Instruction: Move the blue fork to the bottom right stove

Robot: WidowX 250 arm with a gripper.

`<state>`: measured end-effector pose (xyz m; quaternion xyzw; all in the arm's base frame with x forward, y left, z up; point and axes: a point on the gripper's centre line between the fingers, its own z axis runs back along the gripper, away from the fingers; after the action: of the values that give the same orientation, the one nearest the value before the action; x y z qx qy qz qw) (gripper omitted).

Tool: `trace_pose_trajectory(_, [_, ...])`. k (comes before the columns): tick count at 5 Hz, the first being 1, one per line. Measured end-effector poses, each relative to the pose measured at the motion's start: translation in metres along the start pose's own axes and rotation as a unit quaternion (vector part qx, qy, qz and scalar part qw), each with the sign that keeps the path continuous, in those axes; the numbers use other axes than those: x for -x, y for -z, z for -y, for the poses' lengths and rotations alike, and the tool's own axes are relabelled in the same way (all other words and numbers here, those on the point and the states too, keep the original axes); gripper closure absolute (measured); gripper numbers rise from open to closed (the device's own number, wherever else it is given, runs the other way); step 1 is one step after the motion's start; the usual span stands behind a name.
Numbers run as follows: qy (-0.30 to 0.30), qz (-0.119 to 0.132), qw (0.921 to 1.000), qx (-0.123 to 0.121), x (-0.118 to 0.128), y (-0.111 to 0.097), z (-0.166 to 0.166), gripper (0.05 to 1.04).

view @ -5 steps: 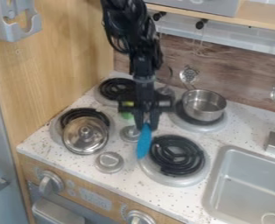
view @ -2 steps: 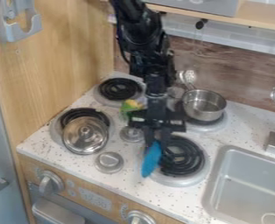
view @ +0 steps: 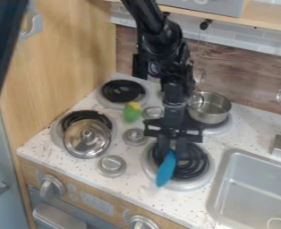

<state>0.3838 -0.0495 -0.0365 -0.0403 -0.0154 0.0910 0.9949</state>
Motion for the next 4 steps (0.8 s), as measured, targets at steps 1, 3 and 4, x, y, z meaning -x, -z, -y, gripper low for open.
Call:
trace_pose_trajectory(1, [-0.006, 0.004, 1.0, -0.004, -0.008, 0.004, 0.0, 0.81])
trace_pose_trajectory(3, [-0.025, 0.018, 0.9995, -0.011, -0.012, 0.003, -0.002, 0.209])
trace_pose_trajectory(4, [-0.031, 0.052, 0.9981, -0.005, -0.02, -0.024, 0.0, 0.053])
